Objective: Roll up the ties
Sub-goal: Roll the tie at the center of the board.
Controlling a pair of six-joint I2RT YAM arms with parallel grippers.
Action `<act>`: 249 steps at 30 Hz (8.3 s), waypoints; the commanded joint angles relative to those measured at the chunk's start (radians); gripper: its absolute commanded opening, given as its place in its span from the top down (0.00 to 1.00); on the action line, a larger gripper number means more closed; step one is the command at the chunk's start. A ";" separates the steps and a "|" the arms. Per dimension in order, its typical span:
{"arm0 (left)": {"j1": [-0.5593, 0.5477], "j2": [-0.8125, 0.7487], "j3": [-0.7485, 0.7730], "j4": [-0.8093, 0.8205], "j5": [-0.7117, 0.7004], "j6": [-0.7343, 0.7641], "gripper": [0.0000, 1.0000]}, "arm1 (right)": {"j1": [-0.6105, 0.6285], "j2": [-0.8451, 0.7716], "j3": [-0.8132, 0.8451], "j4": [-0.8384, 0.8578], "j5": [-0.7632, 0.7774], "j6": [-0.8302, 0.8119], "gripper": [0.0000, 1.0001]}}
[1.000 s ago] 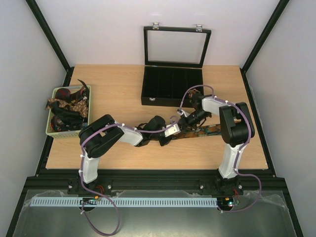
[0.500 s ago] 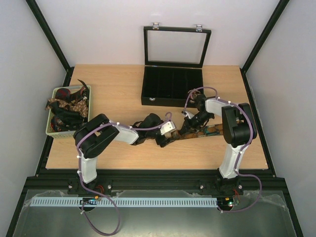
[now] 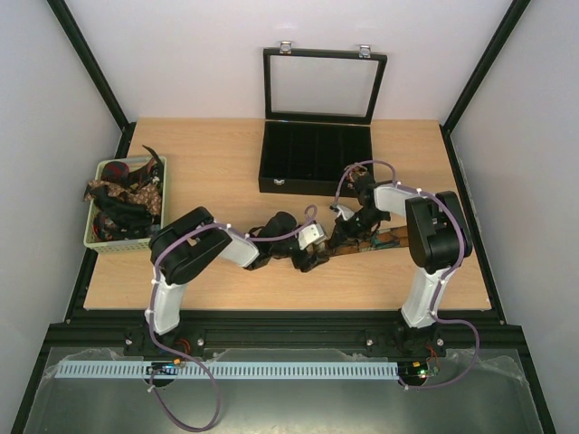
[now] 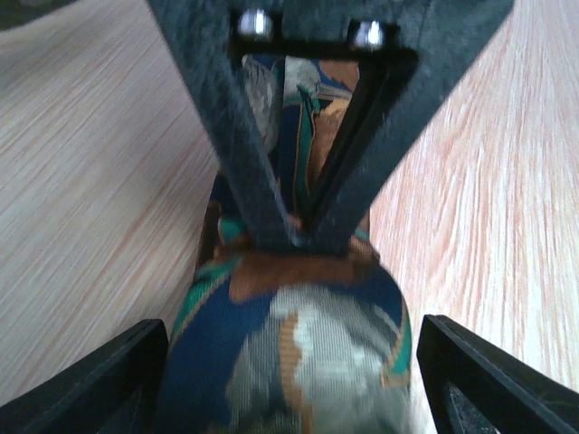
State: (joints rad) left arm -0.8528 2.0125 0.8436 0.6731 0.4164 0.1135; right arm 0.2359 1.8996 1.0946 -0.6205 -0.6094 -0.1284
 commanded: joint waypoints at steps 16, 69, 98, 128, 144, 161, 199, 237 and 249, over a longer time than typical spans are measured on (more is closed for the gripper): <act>-0.041 0.035 0.005 -0.203 -0.208 0.099 0.70 | 0.008 0.070 0.021 -0.050 0.132 -0.029 0.72; -0.024 0.008 0.030 0.002 -0.017 0.028 0.20 | 0.019 0.095 -0.025 -0.029 0.208 0.046 0.99; -0.026 -0.028 -0.016 -0.342 -0.199 0.238 0.71 | -0.040 -0.017 0.134 -0.251 -0.160 -0.066 0.44; 0.015 -0.083 0.035 -0.261 -0.079 0.256 0.25 | -0.009 0.017 -0.024 -0.111 0.061 0.045 0.99; 0.010 -0.070 -0.009 -0.064 0.047 0.174 0.14 | -0.027 0.137 0.066 -0.076 0.230 0.080 0.99; -0.017 0.075 0.199 -0.238 0.067 0.373 0.36 | -0.026 0.164 0.092 -0.143 0.195 0.019 0.99; 0.092 -0.074 0.011 -0.269 0.096 0.185 0.71 | -0.061 0.125 0.039 -0.026 0.183 0.001 0.82; 0.040 0.014 0.046 -0.405 -0.055 0.224 0.61 | 0.052 0.045 0.071 -0.095 -0.032 0.085 0.99; 0.066 -0.123 0.060 -0.239 0.046 0.117 0.16 | -0.002 0.075 0.021 -0.074 0.130 0.057 0.99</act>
State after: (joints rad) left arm -0.7971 1.9484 0.9112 0.3977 0.4377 0.2878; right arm 0.2443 1.9053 1.1549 -0.6960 -0.6857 -0.0448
